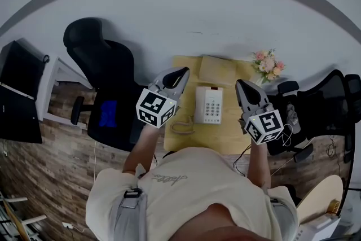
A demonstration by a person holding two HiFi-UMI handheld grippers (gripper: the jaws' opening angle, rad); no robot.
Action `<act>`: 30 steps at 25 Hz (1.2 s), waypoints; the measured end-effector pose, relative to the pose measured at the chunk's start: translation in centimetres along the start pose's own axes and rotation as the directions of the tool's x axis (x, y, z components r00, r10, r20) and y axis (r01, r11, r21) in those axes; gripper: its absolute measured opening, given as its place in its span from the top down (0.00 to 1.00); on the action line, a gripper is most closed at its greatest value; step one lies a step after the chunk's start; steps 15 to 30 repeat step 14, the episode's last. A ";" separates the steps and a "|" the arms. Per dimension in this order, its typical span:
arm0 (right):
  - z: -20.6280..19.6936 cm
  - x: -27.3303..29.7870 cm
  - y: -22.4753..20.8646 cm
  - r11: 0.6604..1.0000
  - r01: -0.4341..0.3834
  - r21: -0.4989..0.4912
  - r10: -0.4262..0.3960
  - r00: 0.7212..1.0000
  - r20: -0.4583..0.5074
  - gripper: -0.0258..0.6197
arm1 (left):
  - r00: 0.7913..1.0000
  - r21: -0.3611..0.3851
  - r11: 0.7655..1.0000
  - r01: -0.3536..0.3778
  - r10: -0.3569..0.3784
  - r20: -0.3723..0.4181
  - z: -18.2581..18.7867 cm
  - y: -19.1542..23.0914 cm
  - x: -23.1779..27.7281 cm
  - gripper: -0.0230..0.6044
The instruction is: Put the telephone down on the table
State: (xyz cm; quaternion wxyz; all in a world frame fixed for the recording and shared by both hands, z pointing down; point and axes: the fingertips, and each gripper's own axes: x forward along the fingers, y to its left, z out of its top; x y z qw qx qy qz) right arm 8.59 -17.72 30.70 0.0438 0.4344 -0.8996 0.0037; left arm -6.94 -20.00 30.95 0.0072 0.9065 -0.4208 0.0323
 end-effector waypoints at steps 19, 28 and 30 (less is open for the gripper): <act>-1.1 1.3 0.0 1.000 -0.022 0.004 0.023 1.000 -0.021 0.96 | 1.000 -0.022 1.000 0.007 -0.008 -0.022 -1.7 -0.1 0.7 0.94; -1.1 1.3 0.0 1.000 -0.022 0.004 0.023 1.000 -0.021 0.96 | 1.000 -0.022 1.000 0.007 -0.008 -0.022 -1.7 -0.1 0.7 0.94; -1.1 1.3 0.0 1.000 -0.022 0.004 0.023 1.000 -0.021 0.96 | 1.000 -0.022 1.000 0.007 -0.008 -0.022 -1.7 -0.1 0.7 0.94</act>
